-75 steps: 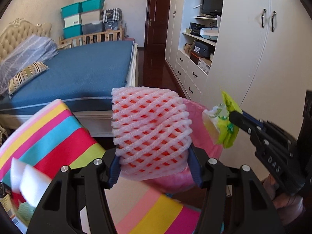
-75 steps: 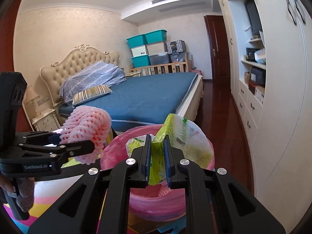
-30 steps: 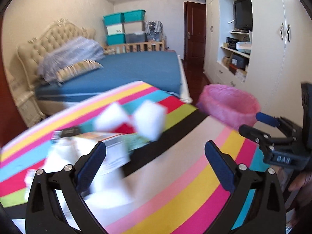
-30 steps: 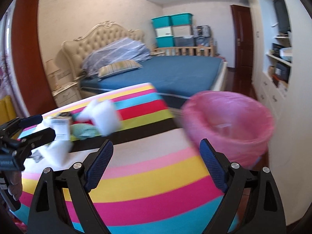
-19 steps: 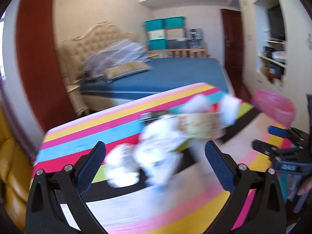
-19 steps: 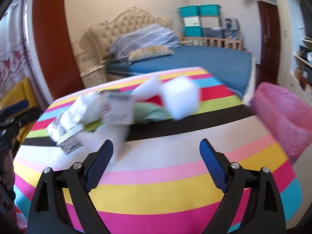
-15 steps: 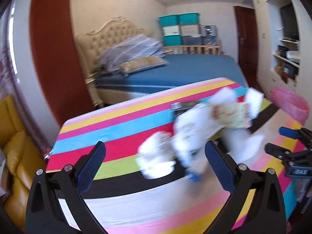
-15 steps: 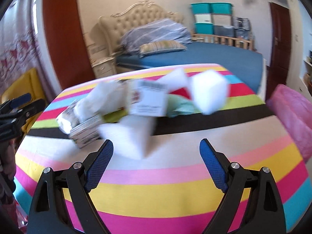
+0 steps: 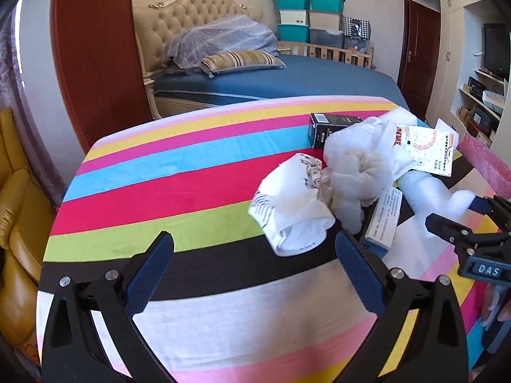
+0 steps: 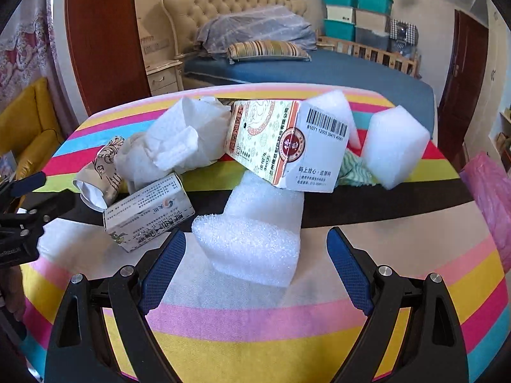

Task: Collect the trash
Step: 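Grasp the white foam sheet with the right gripper while the left grasps the paper cup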

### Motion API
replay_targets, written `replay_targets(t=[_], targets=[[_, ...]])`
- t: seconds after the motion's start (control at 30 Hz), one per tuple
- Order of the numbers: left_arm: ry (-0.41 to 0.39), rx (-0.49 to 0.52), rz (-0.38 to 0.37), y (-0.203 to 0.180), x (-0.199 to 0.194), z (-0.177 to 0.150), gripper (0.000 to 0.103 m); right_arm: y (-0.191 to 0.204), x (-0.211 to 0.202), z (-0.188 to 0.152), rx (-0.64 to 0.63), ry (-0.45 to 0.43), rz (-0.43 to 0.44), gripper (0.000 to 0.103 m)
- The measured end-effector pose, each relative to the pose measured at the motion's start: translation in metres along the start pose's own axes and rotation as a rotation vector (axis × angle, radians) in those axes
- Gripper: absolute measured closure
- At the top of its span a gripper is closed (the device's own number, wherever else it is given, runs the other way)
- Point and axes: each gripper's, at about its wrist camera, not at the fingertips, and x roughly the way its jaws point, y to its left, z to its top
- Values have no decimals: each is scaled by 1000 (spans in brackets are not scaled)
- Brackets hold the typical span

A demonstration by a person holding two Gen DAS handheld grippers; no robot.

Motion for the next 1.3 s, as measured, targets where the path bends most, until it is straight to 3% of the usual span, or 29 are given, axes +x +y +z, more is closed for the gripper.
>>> replay_targets(t=[0.03, 0.1, 0.3, 0.4, 0.43, 0.5, 0.57, 0.93, 1.17, 1.3], targets=[[7, 6, 8, -2, 5, 2, 5, -2, -2, 0, 8, -10, 9, 34], [26, -3, 10, -3, 14, 5, 5, -5, -4, -1, 9, -7, 47, 49], [58, -45, -40, -12, 26, 18, 5, -12, -21, -12, -6, -37, 83, 51], [65, -34, -19, -21, 34, 23, 6, -11, -26, -15, -15, -49, 93, 51], [70, -28, -6, -23, 38, 24, 10, -11, -28, -17, -16, -52, 98, 51], [88, -33, -8, -23, 44, 23, 36, -11, -30, -18, -13, -55, 103, 51], [107, -65, -37, -18, 49, 17, 46, -11, -33, -22, -12, -57, 118, 51], [-39, -72, -42, -16, -8, -15, 47, -15, -54, -39, -20, -93, 154, 51], [-135, 8, -123, -51, -48, -24, 47, -16, -65, -49, -30, -104, 154, 51], [-155, 48, -149, -70, -56, -24, 47, -18, -71, -58, -47, -80, 228, 51]])
